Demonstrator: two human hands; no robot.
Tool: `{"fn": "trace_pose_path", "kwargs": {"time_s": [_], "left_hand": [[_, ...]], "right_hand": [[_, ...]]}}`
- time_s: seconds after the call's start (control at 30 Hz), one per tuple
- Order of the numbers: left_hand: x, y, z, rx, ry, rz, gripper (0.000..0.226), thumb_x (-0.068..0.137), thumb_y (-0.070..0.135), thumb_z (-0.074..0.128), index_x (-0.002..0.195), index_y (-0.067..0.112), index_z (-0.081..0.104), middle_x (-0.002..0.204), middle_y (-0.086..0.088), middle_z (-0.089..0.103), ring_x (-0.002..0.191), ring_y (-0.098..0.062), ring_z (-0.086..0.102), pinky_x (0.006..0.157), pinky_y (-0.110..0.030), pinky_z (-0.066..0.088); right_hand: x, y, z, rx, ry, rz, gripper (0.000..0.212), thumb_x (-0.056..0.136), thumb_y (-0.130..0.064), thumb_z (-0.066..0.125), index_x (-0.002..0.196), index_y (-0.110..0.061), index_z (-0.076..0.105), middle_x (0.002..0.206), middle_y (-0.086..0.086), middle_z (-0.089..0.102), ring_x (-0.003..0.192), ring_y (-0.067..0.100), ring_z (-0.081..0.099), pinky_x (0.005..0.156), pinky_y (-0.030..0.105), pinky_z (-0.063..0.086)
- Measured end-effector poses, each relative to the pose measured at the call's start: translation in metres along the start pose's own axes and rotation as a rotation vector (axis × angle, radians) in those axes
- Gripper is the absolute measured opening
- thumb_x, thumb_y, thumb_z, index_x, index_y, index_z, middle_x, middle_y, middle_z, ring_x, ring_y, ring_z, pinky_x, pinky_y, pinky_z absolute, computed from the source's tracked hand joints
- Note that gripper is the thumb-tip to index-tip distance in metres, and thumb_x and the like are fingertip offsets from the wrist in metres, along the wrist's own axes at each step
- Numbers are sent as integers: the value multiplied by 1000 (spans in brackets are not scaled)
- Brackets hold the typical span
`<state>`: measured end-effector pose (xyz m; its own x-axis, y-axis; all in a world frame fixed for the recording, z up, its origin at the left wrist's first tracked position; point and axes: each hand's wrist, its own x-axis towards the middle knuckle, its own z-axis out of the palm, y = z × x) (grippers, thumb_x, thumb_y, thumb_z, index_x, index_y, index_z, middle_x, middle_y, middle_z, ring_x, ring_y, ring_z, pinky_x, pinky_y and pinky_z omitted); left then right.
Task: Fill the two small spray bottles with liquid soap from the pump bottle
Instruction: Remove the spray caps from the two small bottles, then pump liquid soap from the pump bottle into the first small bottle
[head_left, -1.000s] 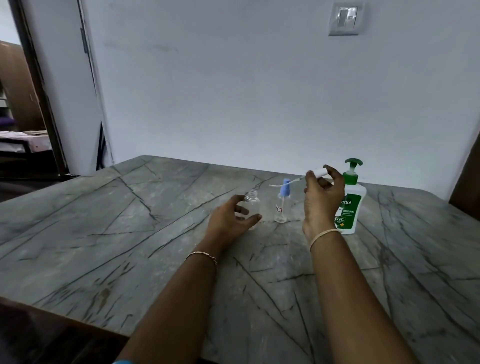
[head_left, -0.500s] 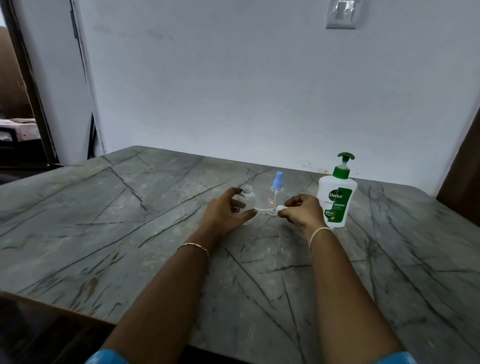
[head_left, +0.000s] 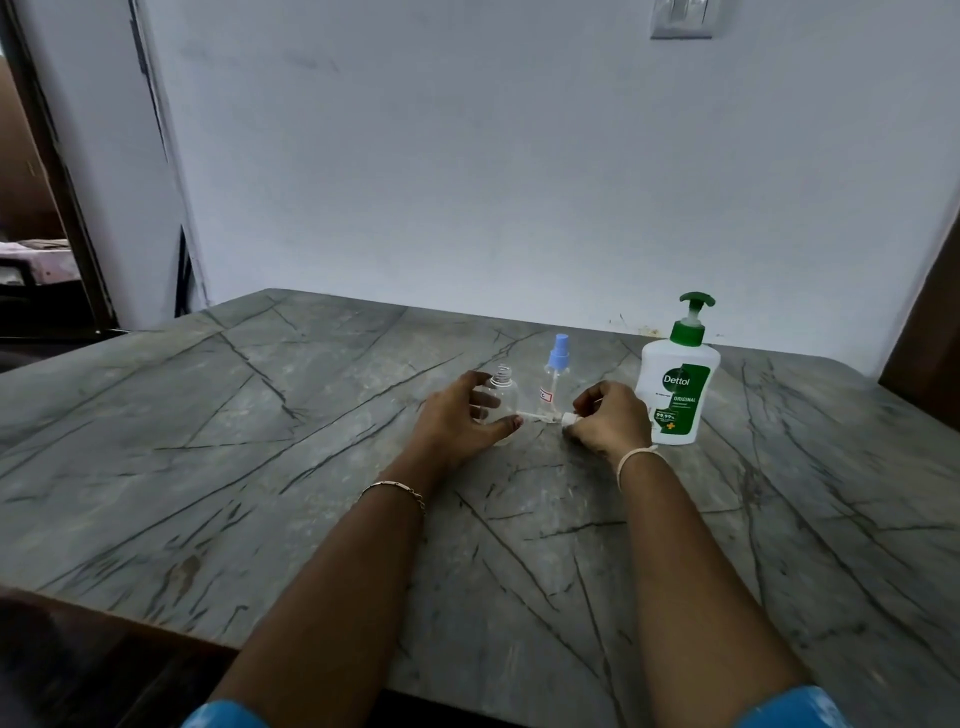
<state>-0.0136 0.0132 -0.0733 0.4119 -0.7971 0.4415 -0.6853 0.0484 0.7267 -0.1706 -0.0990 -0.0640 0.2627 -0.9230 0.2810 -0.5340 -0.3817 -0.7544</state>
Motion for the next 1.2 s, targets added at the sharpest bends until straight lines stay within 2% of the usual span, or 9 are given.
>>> {"fn": "trace_pose_path", "kwargs": {"time_s": [0.27,0.43,0.67,0.8,0.9,0.97,1.03,1.13,1.2], "left_hand": [[1,0,3,-29,-2,-25,69,70,38,82,128,19,52,104,5,67,93,-13,65,86,-34,56],[1,1,2,-35,-10,-18,71,70,38,81,130,16,51,107,3,67,94,-14,65,85,-36,56],[1,1,2,-39,-5,9,68,72,37,80,130,16,51,104,5,66,91,-13,65,84,-32,57],[2,1,6,-68,-18,20,64,72,36,81,127,17,53,104,4,67,88,-12,66,77,-24,57],[1,4,7,-79,-42,29,60,73,35,80,124,19,53,99,7,66,85,-9,65,69,-13,53],[2,6,8,-105,-51,18,61,74,33,80,125,19,52,97,7,65,86,-11,66,71,-17,54],[3,7,10,-115,-58,11,63,73,34,81,126,19,50,96,7,65,85,-11,67,75,-24,56],[3,7,11,-115,-70,21,62,72,36,82,124,22,52,95,8,66,81,-5,66,69,-16,54],[1,9,11,-125,-77,23,57,72,34,82,120,23,53,94,8,66,80,-3,66,67,-13,53]], "right_hand": [[2,2,3,35,-15,32,27,67,-5,79,87,-15,63,94,5,69,94,23,64,81,27,48],[4,0,0,79,-15,43,36,63,-18,86,93,-12,66,92,3,66,88,20,63,84,31,51],[5,-4,-2,151,99,61,13,74,-19,73,83,-16,65,87,4,68,88,24,64,82,34,52],[5,-12,-5,324,147,97,8,76,-17,70,83,-14,69,84,3,69,82,21,64,72,27,47],[5,-15,-8,416,137,99,2,74,-17,69,75,-18,67,79,4,70,82,25,67,74,34,51],[5,-18,-13,436,134,88,4,75,-15,66,73,-19,66,79,4,70,83,27,68,77,38,53],[3,-20,-21,431,183,45,5,78,-13,64,77,-17,67,79,4,70,82,26,67,79,41,55],[-4,-24,-37,431,286,-60,5,83,-13,63,84,-13,68,79,3,69,80,24,66,72,31,53],[-11,-23,-49,403,392,-120,6,85,-17,63,86,-13,68,80,-1,68,79,20,66,72,28,51]]}}
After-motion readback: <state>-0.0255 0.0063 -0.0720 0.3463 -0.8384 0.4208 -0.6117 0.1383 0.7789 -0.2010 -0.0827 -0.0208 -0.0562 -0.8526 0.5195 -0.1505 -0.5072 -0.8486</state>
